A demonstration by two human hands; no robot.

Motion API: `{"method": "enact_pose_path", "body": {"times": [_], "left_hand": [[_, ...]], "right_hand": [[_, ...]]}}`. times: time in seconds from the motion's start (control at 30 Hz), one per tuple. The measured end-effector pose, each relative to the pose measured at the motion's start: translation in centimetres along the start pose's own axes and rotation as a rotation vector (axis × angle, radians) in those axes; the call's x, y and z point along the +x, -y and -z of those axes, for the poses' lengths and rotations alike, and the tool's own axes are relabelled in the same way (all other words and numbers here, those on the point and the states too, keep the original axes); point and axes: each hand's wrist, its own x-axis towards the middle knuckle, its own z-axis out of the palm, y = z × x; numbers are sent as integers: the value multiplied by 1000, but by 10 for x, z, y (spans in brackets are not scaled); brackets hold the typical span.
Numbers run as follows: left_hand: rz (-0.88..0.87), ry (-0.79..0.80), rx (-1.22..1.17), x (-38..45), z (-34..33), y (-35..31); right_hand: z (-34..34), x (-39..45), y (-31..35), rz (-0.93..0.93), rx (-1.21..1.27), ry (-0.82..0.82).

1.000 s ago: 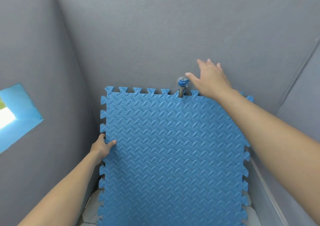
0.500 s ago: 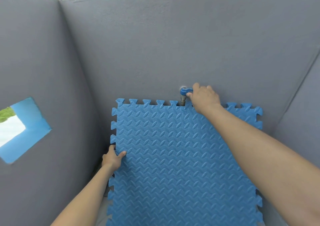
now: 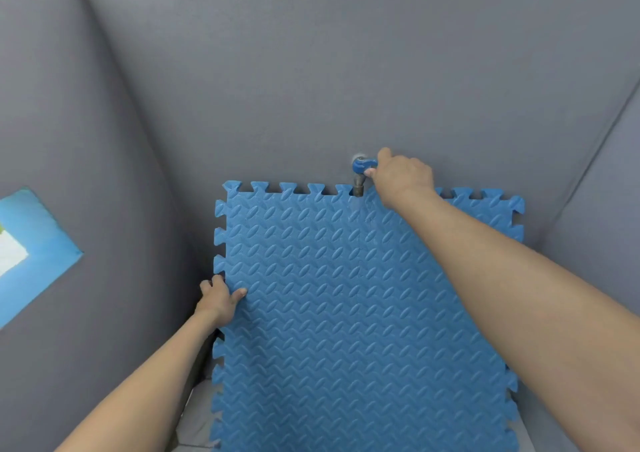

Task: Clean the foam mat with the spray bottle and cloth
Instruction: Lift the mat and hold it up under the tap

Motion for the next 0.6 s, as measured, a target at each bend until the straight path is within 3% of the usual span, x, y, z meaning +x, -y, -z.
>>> {"method": "enact_pose_path", "body": {"times": [0.17, 0.23, 0.3, 0.4, 0.5, 0.53, 0.6], "left_hand": [[-25, -3, -3, -7, 6, 6], [-32, 12, -12, -7, 6, 8], [-57, 19, 13, -2, 6, 11], [-114, 0, 58, 10, 4, 24], [-168, -27, 85, 17, -1, 34], [-176, -39, 95, 19, -3, 37], [-194, -59, 100, 25, -5, 39]], "right_hand": [[-6, -9, 2, -13, 127, -53], [-11, -14, -2, 42, 269, -71], [-29, -27, -12, 72, 519, -214], [-95, -53, -36, -207, 771, -455], [-173, -66, -21, -570, 594, -349], [-189, -67, 4, -552, 528, -346], [-210, -73, 70, -277, 419, -415]]}}
